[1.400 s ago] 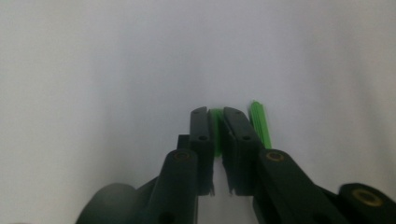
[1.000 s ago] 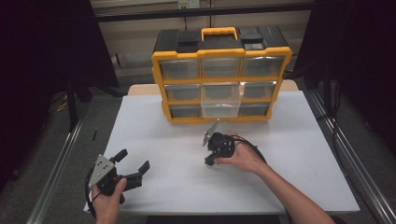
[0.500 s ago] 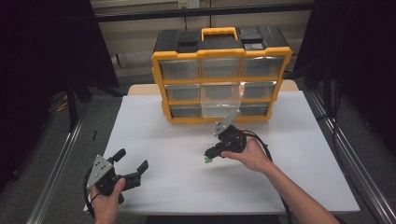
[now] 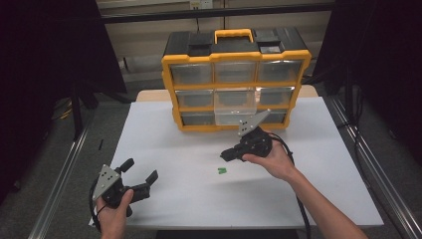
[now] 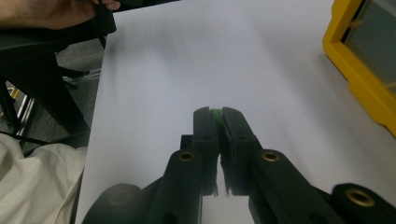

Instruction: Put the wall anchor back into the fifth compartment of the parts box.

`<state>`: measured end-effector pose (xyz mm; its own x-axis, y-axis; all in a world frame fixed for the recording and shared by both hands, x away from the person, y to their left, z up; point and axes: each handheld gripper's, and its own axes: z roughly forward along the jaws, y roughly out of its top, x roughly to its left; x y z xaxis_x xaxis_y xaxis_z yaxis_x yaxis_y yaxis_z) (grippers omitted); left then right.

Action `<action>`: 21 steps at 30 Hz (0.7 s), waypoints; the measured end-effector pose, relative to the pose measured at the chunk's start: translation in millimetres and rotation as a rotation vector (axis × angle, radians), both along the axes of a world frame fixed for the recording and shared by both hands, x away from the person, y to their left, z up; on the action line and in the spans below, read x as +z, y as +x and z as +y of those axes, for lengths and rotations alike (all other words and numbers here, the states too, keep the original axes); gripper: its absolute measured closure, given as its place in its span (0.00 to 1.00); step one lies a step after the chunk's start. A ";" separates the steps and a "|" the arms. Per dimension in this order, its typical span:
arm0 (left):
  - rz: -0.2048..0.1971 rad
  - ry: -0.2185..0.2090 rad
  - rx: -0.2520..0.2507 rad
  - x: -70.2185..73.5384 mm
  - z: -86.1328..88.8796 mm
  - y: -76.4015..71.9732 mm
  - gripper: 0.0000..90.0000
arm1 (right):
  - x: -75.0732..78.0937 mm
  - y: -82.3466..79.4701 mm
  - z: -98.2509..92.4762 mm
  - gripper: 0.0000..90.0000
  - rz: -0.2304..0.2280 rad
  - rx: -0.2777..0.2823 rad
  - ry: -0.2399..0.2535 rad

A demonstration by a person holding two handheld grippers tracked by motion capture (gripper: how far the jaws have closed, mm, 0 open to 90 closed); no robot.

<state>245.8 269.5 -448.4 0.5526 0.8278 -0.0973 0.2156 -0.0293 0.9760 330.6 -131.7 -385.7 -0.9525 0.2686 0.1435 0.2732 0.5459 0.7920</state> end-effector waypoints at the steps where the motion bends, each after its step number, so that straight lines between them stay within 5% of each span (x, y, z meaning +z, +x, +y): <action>1: -0.001 -0.022 0.007 -0.3 -1.7 0.1 0.05 | 2.4 0.0 -1.1 0.95 -0.005 0.002 0.001; 5: 0.001 -0.003 -0.005 -1.0 -0.2 0.6 0.05 | 13.7 0.3 -5.6 0.95 -0.029 -0.015 0.018; 6: 0.003 0.029 -0.016 -0.9 2.0 1.0 0.05 | 16.9 0.7 -7.0 0.95 -0.035 -0.018 0.025; 7: 0.001 -0.013 0.004 -1.7 -2.3 1.0 0.05 | 20.0 0.8 -8.2 0.95 -0.039 -0.022 0.031; 10: 0.003 0.028 -0.002 -1.4 -0.3 1.3 0.05 | 30.6 2.1 -13.0 0.95 -0.065 -0.042 0.044; 15: 0.005 -0.019 -0.002 -2.2 -4.1 3.5 0.05 | 51.5 4.7 -19.3 0.95 -0.100 -0.056 0.048; 21: 0.007 0.007 -0.003 -2.0 -4.0 2.5 0.05 | 80.2 9.4 -23.7 0.95 -0.135 -0.077 0.061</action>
<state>248.3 265.5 -450.4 0.5542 0.8268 -0.0957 0.2226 -0.0364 0.9742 340.0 -155.4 -305.4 -0.9413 0.3358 0.0335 0.2007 0.4773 0.8555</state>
